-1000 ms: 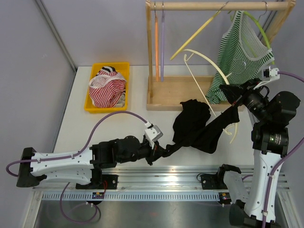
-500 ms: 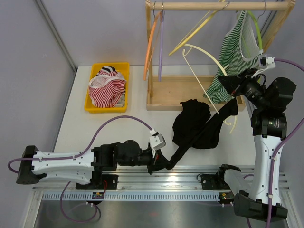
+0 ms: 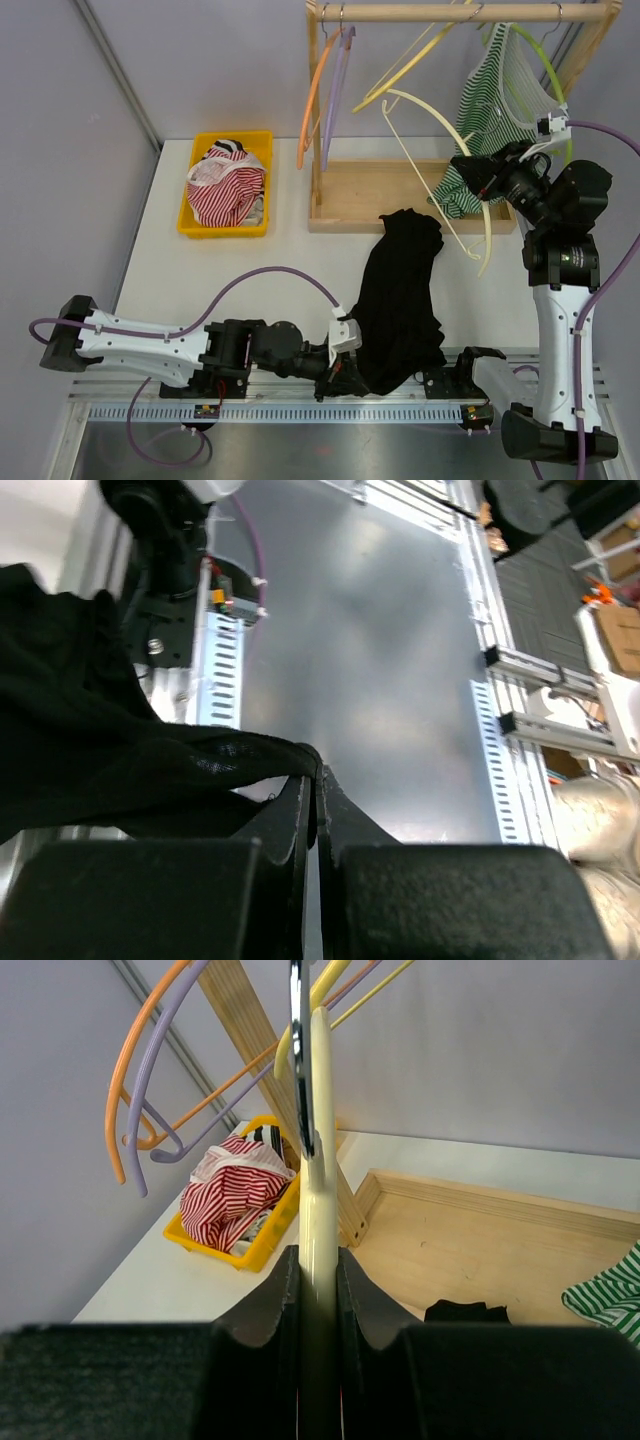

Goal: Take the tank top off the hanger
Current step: Remove the tank top from the hanger, then hang the hanger back to the clothesline with the right arm

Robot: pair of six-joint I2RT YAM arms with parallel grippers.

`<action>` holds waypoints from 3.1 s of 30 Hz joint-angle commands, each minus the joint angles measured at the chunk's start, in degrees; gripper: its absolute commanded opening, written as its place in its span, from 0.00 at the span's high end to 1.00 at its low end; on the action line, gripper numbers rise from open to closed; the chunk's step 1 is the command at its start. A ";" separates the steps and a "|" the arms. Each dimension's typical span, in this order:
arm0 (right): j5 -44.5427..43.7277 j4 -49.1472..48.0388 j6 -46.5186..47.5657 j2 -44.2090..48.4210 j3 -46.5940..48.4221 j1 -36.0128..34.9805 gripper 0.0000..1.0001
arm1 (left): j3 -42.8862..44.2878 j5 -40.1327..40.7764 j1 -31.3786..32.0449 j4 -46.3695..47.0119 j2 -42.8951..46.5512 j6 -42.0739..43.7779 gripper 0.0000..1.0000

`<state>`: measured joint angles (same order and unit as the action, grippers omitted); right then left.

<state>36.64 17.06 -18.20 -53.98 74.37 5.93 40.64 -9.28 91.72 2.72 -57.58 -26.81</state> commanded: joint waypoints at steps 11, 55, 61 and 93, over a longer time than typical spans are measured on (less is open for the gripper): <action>-1.13 7.98 7.91 0.36 10.88 -1.63 1.00 | 10.42 53.92 -4.35 -11.07 -1.74 3.51 1.00; -33.21 40.43 11.69 10.73 22.22 -1.63 1.00 | 5.94 55.60 -22.99 -8.26 -6.32 5.54 0.01; -31.47 40.77 11.17 8.45 21.96 -1.63 1.00 | 5.68 55.60 -22.99 -8.52 -6.75 5.89 0.01; -30.41 17.40 12.13 9.41 10.19 -1.54 1.00 | 3.83 54.45 -22.99 -7.38 -10.09 5.80 0.01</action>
<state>4.75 43.48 -5.82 -46.35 84.68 4.49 44.38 45.19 68.71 -7.22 -67.26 -20.56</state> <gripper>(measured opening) 0.197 0.988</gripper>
